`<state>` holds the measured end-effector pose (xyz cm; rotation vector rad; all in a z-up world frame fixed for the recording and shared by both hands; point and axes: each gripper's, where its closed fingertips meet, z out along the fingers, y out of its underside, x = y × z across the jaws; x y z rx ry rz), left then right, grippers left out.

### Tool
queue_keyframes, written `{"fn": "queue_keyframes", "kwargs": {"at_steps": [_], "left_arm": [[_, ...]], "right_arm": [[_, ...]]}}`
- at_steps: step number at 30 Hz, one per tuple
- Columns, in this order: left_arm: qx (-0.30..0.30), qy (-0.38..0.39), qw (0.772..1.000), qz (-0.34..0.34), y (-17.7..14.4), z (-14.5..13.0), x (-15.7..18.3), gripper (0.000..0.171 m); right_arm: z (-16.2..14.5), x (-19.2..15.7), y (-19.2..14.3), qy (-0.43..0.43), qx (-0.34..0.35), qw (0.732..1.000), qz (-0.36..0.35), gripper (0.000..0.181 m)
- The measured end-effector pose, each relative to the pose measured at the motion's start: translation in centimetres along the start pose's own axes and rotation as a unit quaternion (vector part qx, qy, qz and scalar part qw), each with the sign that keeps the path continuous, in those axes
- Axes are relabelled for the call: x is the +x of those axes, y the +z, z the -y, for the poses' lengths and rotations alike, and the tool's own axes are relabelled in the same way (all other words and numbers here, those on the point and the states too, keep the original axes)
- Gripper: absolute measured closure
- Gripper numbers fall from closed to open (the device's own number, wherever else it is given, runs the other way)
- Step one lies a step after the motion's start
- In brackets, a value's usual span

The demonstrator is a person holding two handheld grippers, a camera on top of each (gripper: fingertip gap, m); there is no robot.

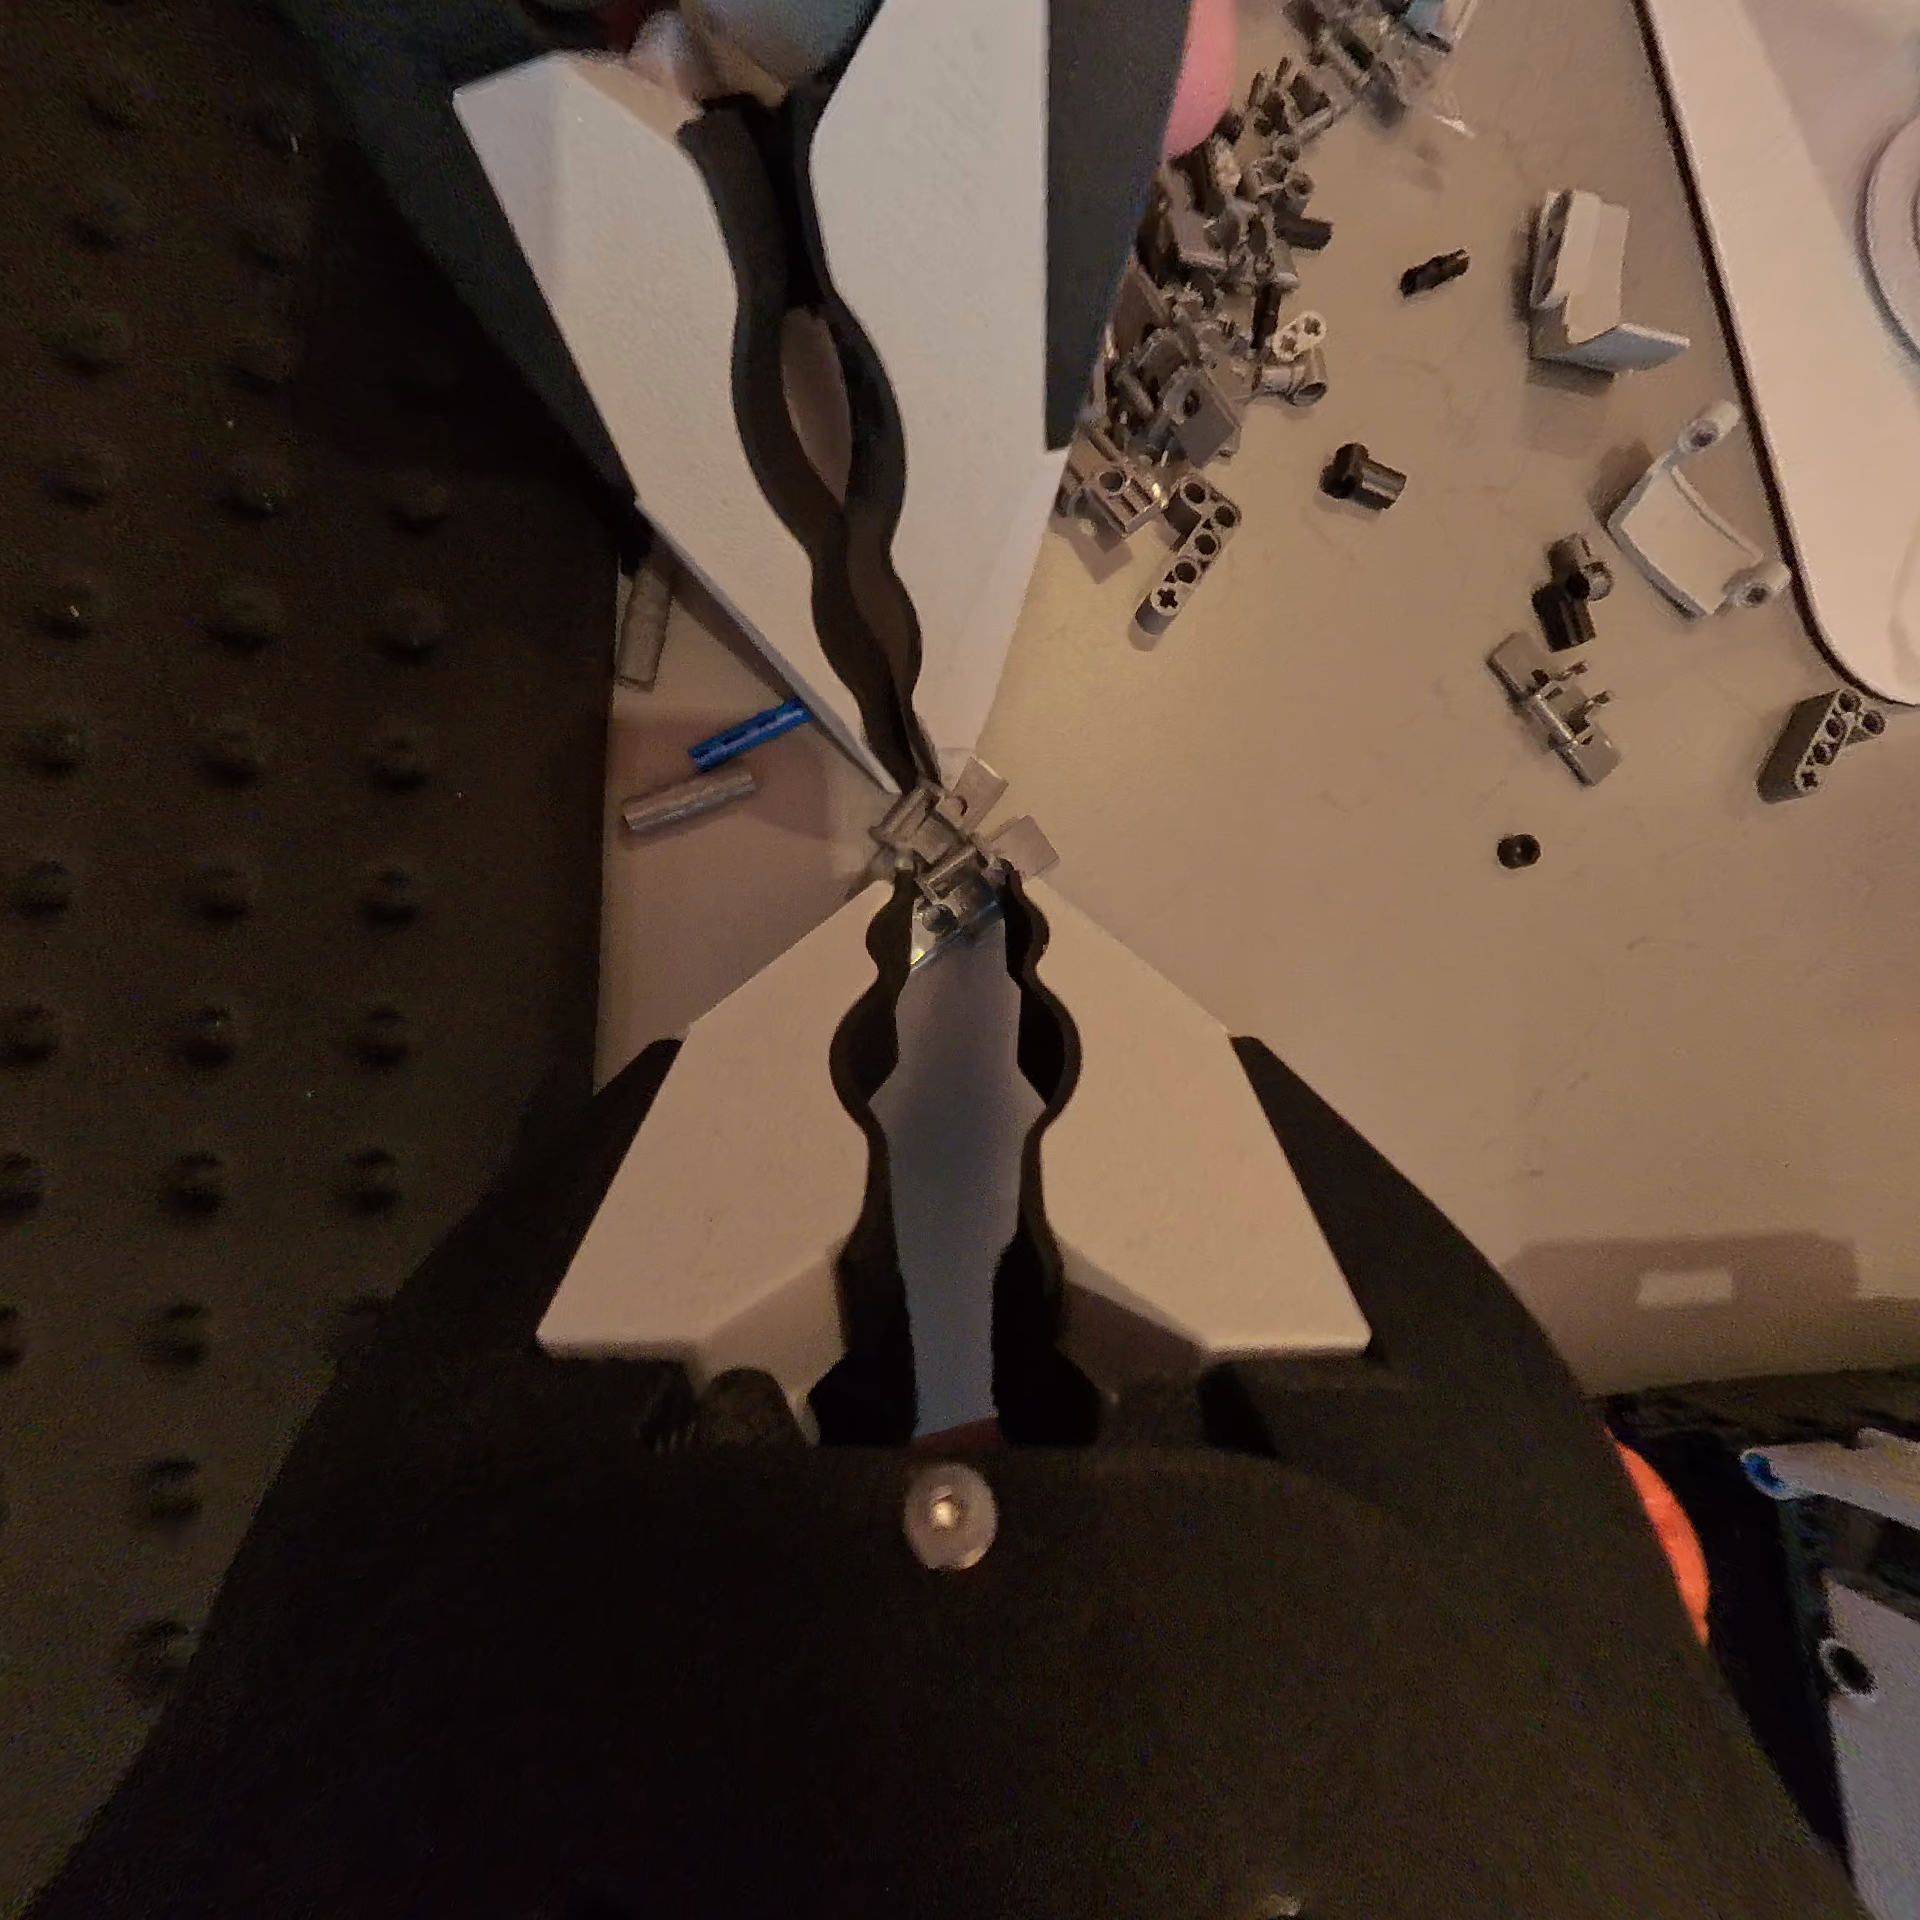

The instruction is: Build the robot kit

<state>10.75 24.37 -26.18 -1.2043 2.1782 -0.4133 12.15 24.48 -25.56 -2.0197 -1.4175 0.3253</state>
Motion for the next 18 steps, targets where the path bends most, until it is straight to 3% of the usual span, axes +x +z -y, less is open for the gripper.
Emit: {"fn": "queue_keyframes", "kwargs": {"at_steps": [9, 18], "left_arm": [[0.004, 0.020, 0.999, -0.028, 0.16, 0.01, -0.30, 0.168], [0.009, 0.034, 0.998, -0.042, 0.26, 0.10, -0.32, 0.168]], "right_arm": [[-0.14, 0.49, 0.05, -0.077, -0.022, 0.997, 0.014, 0.167], [0.05, 0.27, 0.22, -0.084, -0.021, 0.996, 0.030, 0.166]]}}
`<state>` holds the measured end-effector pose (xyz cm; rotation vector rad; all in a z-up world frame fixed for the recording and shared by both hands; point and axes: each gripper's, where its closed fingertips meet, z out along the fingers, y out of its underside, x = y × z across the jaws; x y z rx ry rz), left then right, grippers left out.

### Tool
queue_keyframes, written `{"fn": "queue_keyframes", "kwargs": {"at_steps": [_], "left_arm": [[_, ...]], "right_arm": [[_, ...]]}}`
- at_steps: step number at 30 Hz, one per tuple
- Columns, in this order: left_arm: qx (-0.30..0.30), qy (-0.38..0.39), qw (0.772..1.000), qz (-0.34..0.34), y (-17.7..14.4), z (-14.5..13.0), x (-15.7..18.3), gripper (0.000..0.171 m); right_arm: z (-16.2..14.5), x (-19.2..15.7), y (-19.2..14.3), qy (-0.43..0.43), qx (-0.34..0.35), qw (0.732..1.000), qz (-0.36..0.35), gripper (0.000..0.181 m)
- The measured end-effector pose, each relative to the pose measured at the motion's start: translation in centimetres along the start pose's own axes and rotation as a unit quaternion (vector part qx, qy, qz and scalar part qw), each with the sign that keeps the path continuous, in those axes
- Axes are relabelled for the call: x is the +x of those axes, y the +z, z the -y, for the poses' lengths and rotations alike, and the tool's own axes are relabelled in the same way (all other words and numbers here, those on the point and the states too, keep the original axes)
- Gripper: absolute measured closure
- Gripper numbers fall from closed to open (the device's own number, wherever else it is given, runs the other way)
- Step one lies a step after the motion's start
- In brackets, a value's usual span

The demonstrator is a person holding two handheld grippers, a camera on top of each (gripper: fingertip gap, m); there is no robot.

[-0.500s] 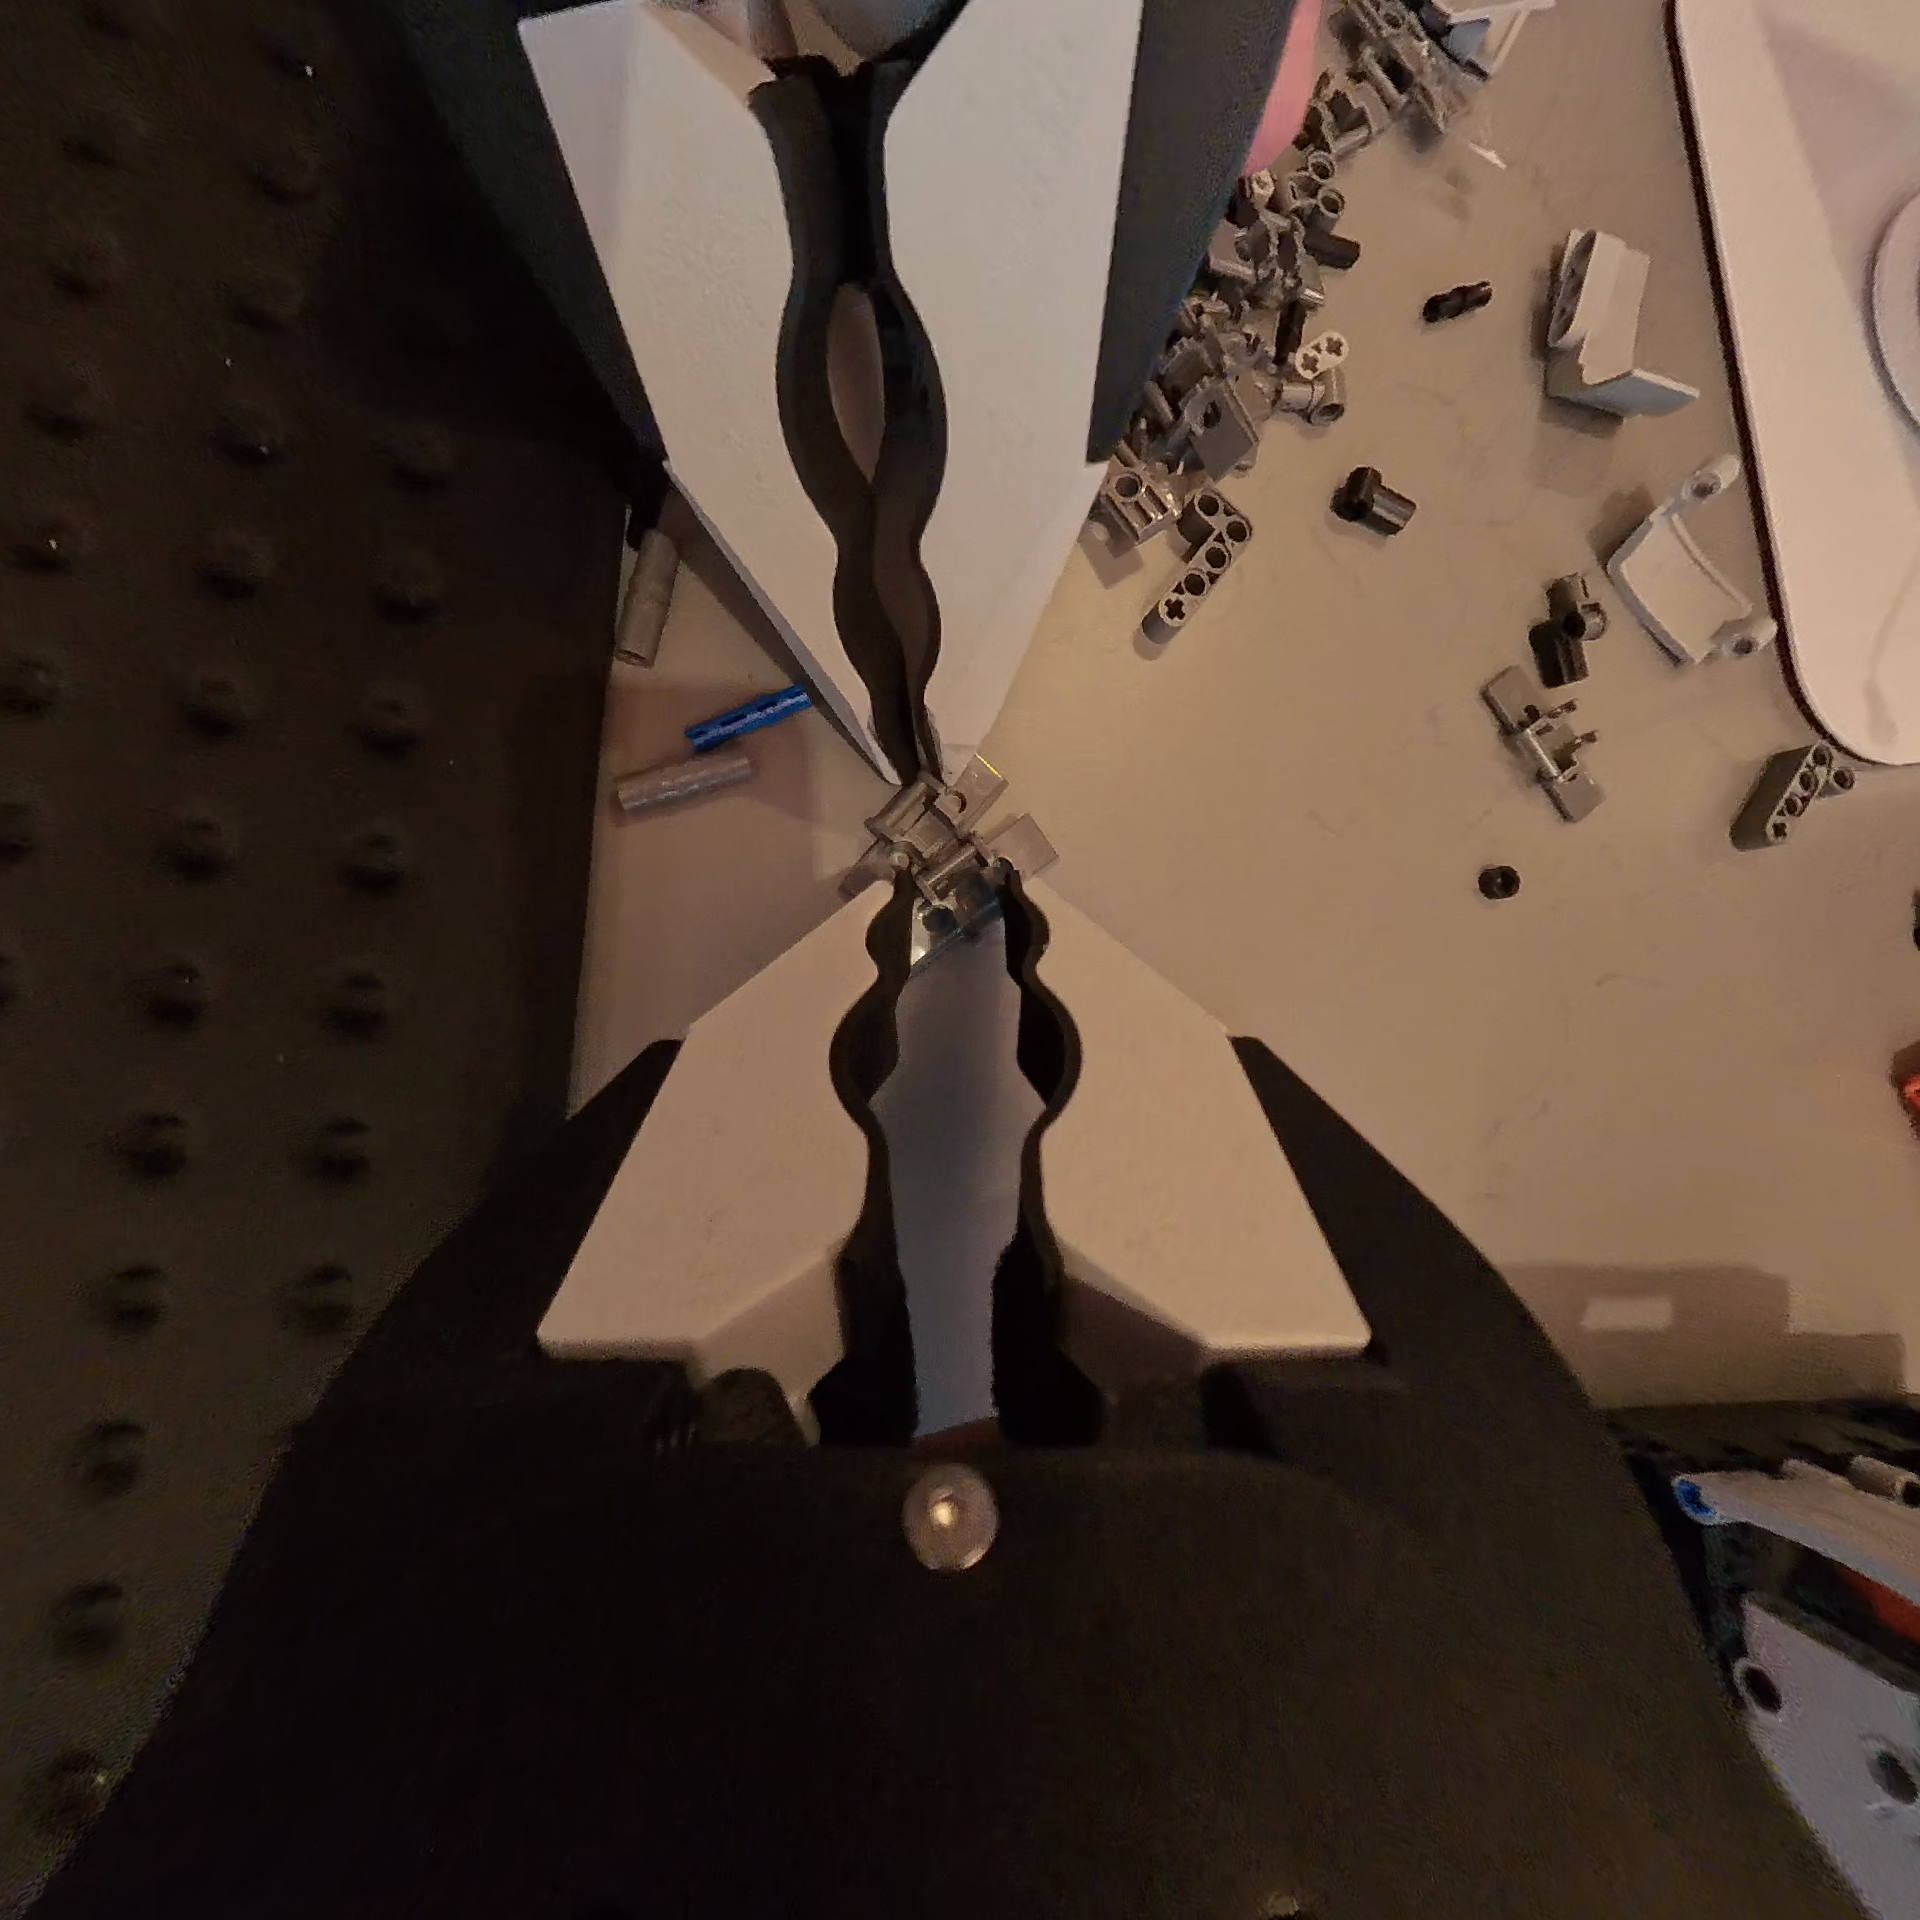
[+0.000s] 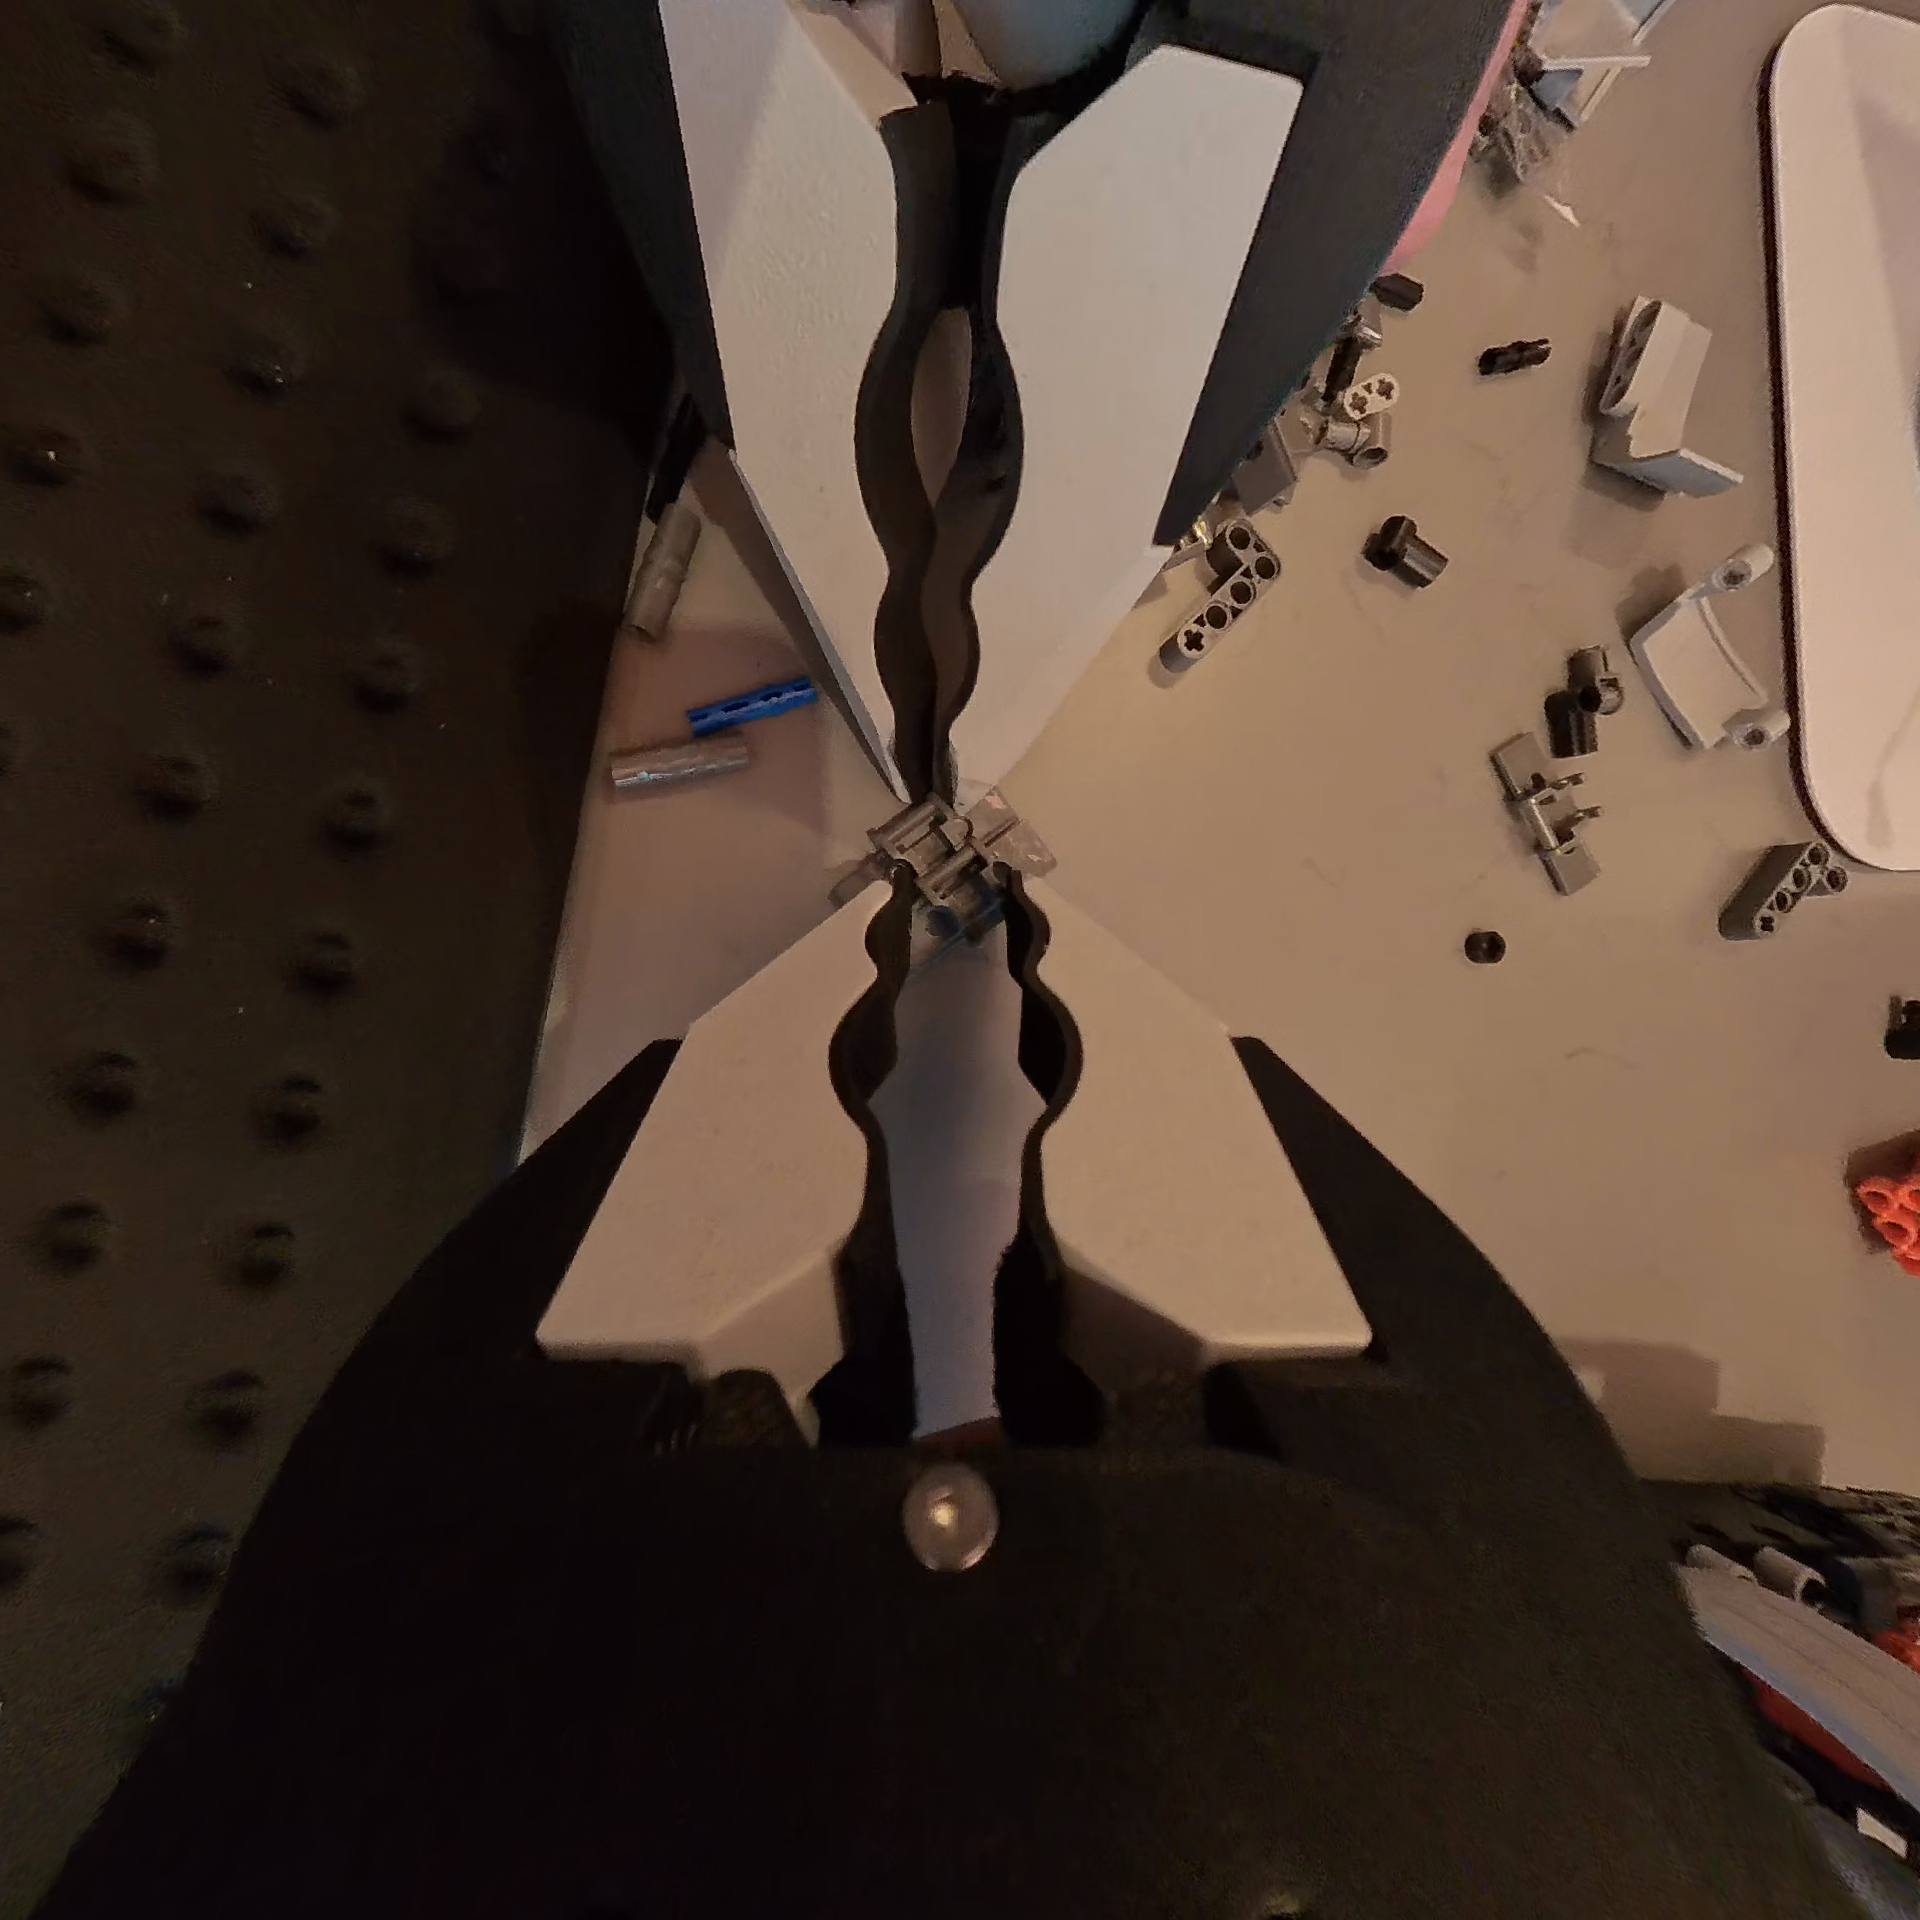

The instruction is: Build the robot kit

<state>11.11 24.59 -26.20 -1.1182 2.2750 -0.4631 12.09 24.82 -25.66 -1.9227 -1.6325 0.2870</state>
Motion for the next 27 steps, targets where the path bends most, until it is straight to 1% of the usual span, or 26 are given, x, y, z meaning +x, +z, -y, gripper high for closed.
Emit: {"fn": "queue_keyframes", "kwargs": {"at_steps": [2, 5, 8, 11, 12, 19, 27], "left_arm": [[0.002, 0.003, 1.000, 0.001, 0.0, 0.0, 0.0, 0.168], [0.001, 0.011, 1.000, 0.006, 0.0, 0.0, -0.1, 0.168], [-0.001, 0.013, 1.000, 0.012, 0.0, -0.1, -0.2, 0.168], [-0.002, 0.010, 1.000, 0.015, 0.0, -0.1, -0.3, 0.168], [-0.002, 0.012, 1.000, 0.016, 0.0, -0.1, -0.3, 0.168], [-0.001, 0.010, 1.000, 0.018, 0.1, 0.0, -0.2, 0.168], [0.003, 0.008, 1.000, 0.023, 0.1, 0.0, -0.1, 0.168]], "right_arm": [[0.0, 0.0, 0.0, 0.004, 0.002, 1.000, 0.000, 0.164], [0.0, -0.1, -0.2, 0.010, 0.004, 1.000, 0.001, 0.155], [0.0, -0.2, -0.5, 0.017, 0.014, 1.000, 0.000, 0.158], [0.8, 0.6, -1.2, 0.056, 0.043, 0.997, -0.014, 0.181], [0.9, 0.7, -1.2, 0.067, 0.047, 0.997, -0.013, 0.181], [0.1, 0.7, 0.0, 0.072, 0.018, 0.997, -0.019, 0.181], [0.4, 0.6, -0.1, 0.058, 0.016, 0.998, -0.029, 0.181]]}}
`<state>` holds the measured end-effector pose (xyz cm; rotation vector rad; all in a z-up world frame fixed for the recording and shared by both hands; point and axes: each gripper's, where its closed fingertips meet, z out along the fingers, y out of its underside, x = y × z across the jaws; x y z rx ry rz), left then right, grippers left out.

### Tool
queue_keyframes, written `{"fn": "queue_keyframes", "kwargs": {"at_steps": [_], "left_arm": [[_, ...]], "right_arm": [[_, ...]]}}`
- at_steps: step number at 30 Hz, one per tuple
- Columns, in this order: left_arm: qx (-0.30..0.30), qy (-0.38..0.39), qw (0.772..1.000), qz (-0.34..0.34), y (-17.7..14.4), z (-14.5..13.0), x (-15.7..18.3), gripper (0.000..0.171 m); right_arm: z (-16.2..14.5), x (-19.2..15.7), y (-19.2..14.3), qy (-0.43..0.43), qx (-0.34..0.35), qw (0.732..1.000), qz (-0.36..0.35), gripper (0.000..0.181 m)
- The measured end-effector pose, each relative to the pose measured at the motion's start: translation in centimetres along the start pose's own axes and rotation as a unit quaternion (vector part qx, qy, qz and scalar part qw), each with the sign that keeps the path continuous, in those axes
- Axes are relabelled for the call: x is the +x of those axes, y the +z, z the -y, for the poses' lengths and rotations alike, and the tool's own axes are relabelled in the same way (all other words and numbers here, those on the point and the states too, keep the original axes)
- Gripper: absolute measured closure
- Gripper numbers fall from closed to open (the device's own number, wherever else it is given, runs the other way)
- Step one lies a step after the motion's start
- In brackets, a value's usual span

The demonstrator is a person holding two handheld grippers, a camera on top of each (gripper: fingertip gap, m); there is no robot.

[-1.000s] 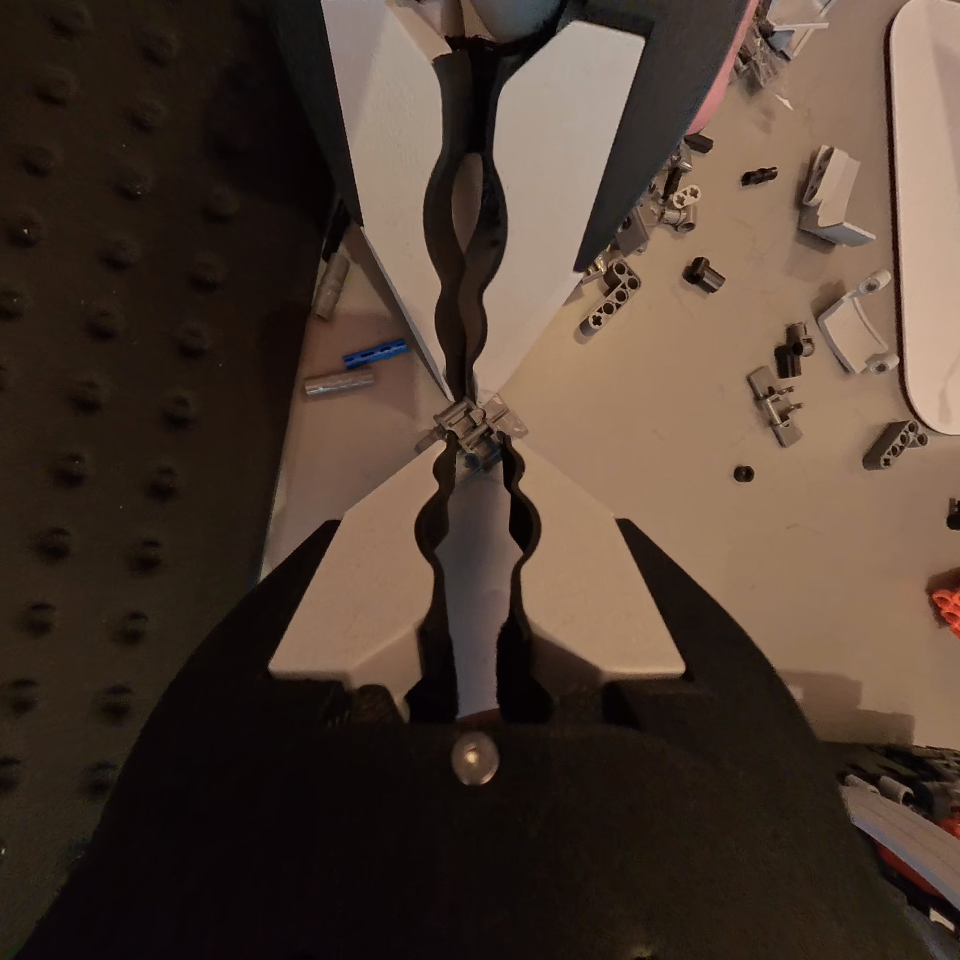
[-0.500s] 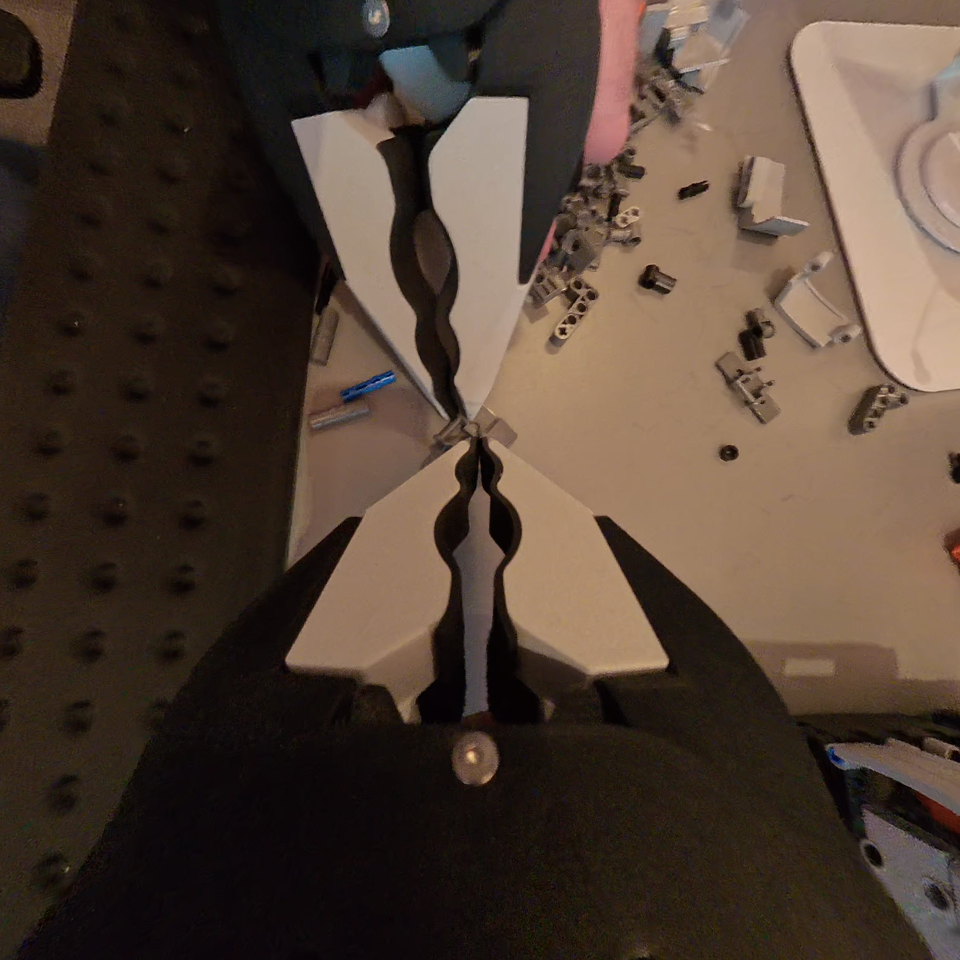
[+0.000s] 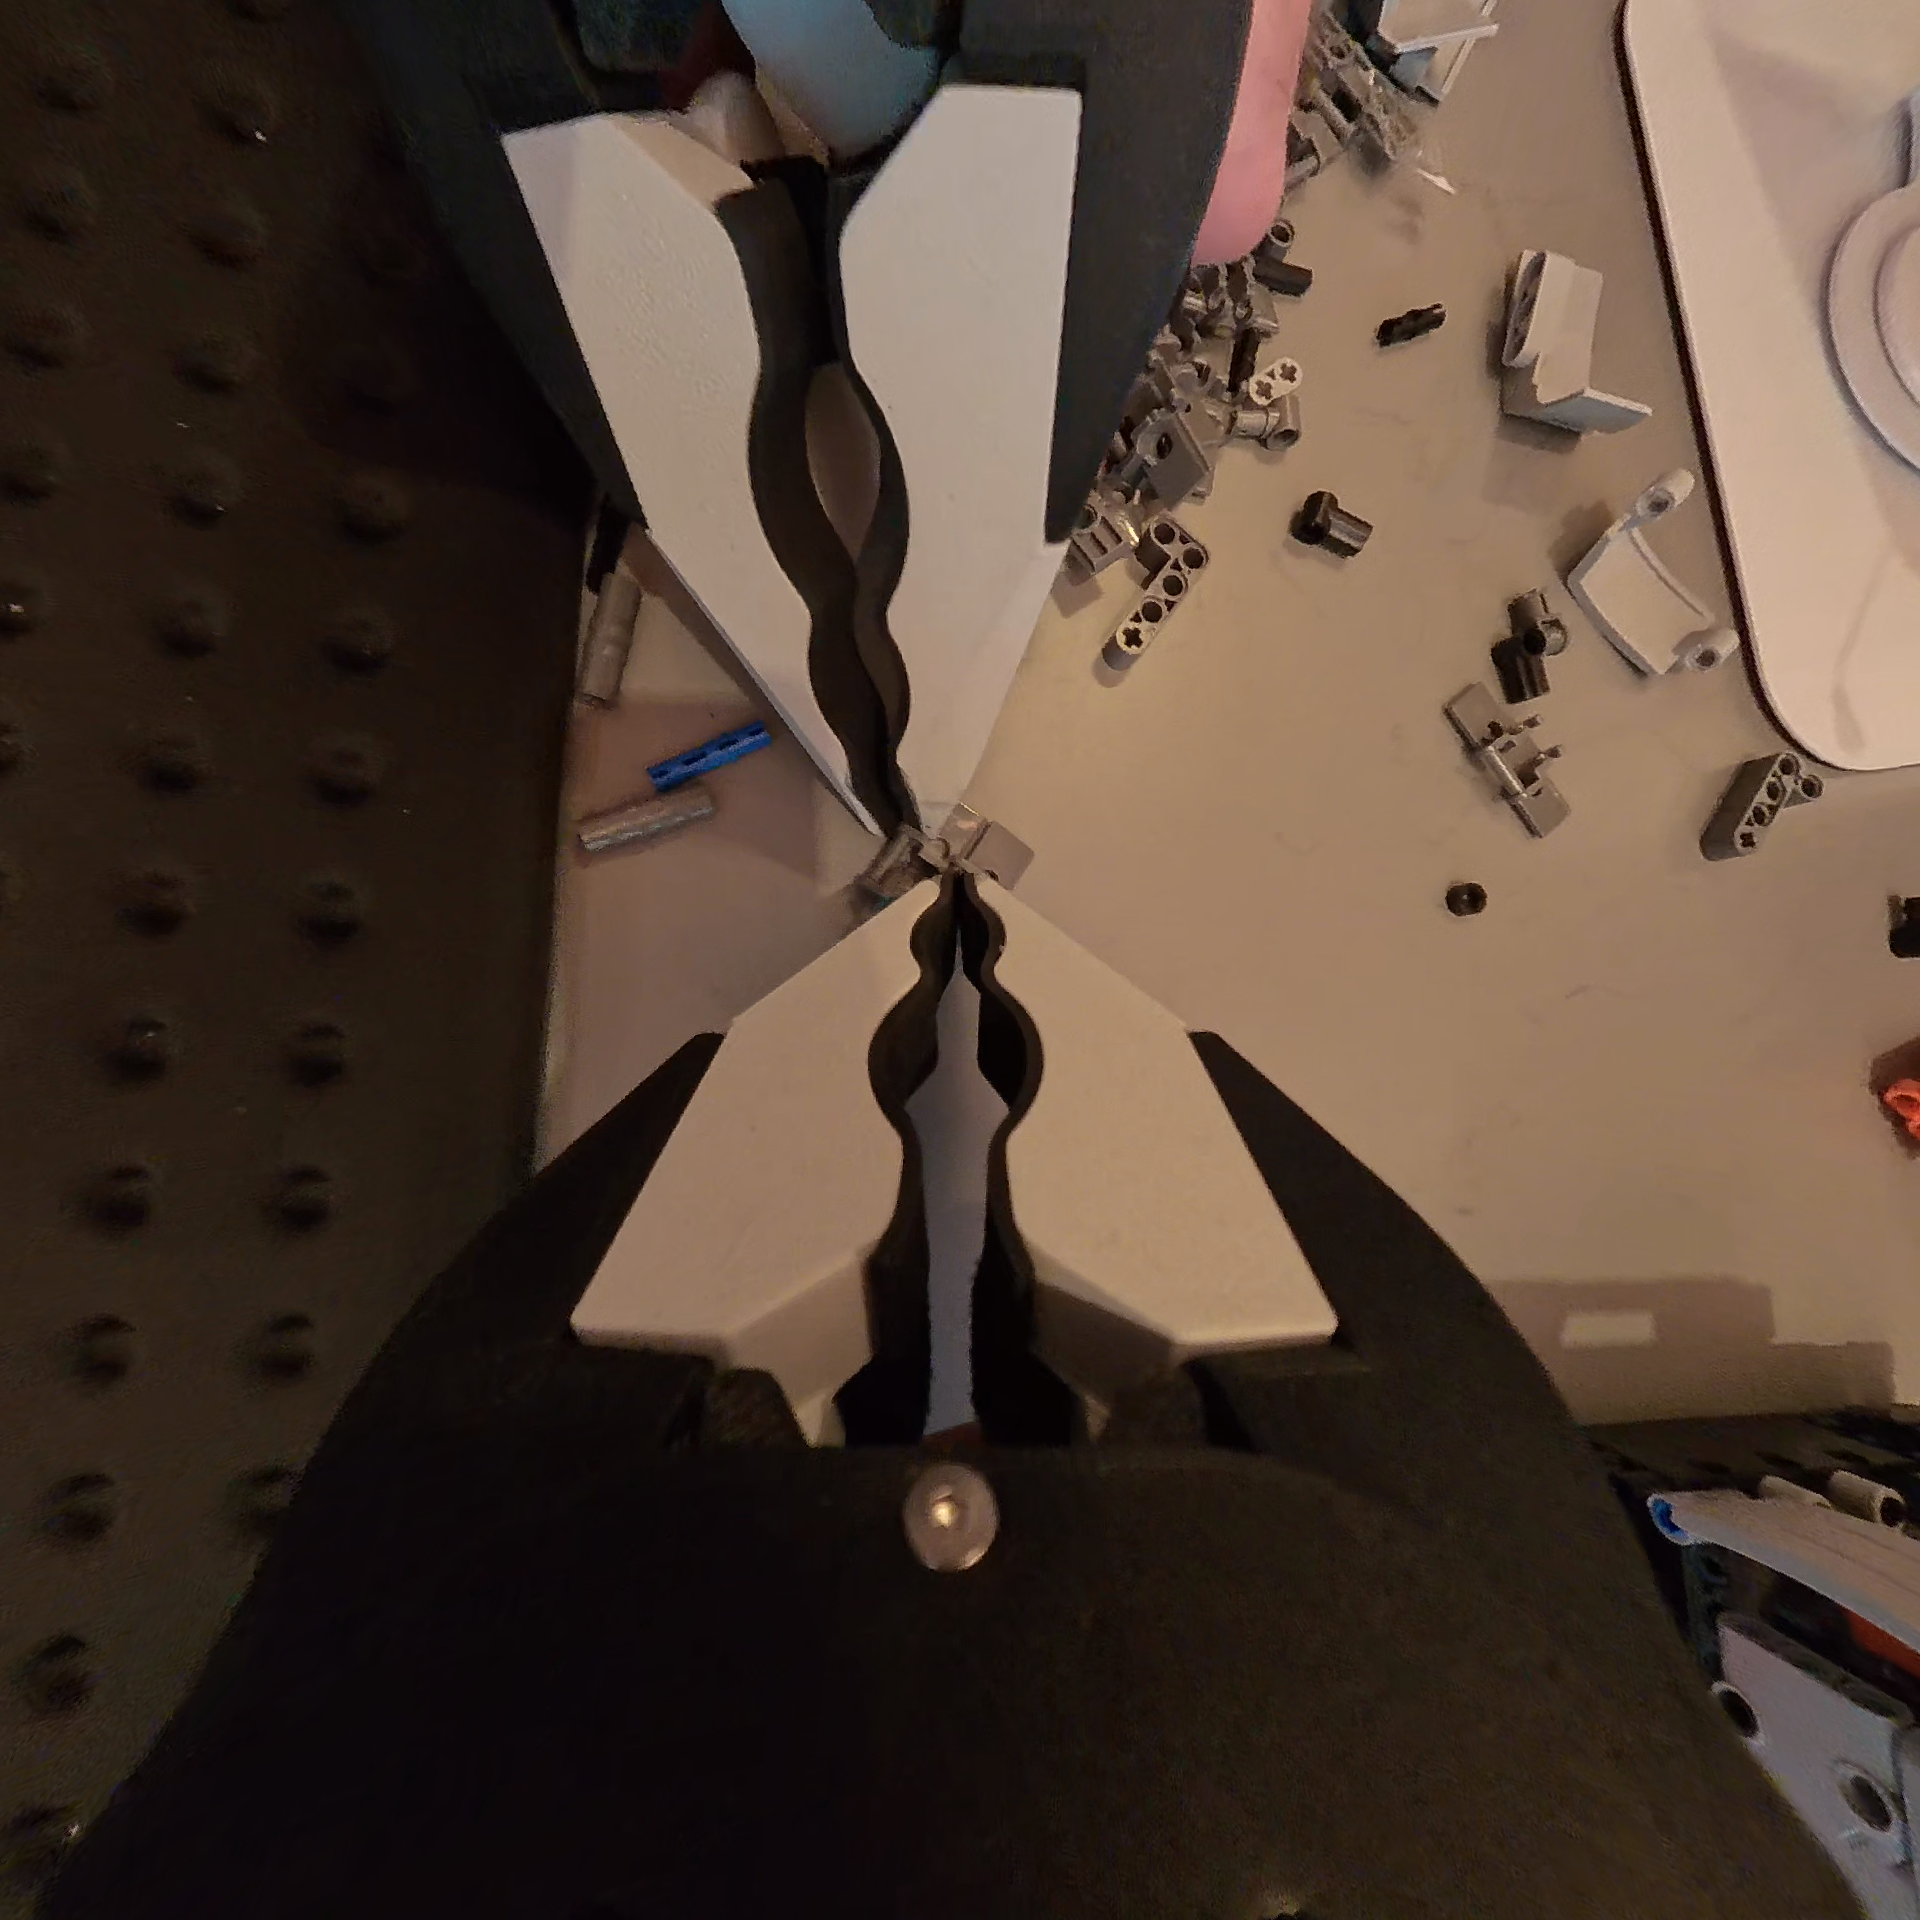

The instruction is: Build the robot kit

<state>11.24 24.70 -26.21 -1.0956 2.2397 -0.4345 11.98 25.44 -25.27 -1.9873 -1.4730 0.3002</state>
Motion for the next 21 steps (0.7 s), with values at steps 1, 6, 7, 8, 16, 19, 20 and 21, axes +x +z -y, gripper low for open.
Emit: {"fn": "queue_keyframes", "kwargs": {"at_steps": [1, 6, 7, 8, 16, 19, 20, 21], "left_arm": [[0.000, -0.001, 1.000, 0.001, 0.00, 0.00, 0.00, 0.168], [0.000, 0.000, 1.000, 0.001, 0.04, 0.04, -0.03, 0.168], [-0.001, 0.000, 1.000, 0.002, 0.03, 0.03, -0.04, 0.169], [-0.001, 0.000, 1.000, 0.002, 0.03, 0.03, -0.04, 0.169], [0.001, -0.002, 1.000, 0.002, 0.05, 0.11, -0.02, 0.169], [0.002, -0.001, 1.000, 0.003, 0.05, 0.15, -0.02, 0.168], [0.001, 0.002, 1.000, 0.005, 0.00, 0.10, -0.05, 0.169], [0.002, -0.002, 1.000, 0.005, -0.09, 0.13, -0.09, 0.169]], "right_arm": [[0.20, -0.07, -0.11, 0.001, 0.004, 1.000, 0.001, 0.181], [0.00, -0.13, -0.23, 0.011, 0.000, 1.000, 0.012, 0.181], [-0.06, -0.14, -0.13, 0.009, -0.002, 1.000, 0.012, 0.181], [-0.06, -0.17, -0.08, 0.011, -0.002, 1.000, 0.013, 0.181], [-0.14, -0.34, 0.08, 0.050, -0.005, 0.998, 0.034, 0.181], [-0.17, -0.32, 0.04, 0.106, 0.020, 0.992, 0.063, 0.181], [-0.19, -0.30, 0.03, 0.121, 0.027, 0.990, 0.071, 0.181], [-0.22, -0.27, 0.02, 0.132, 0.032, 0.988, 0.077, 0.181]]}}
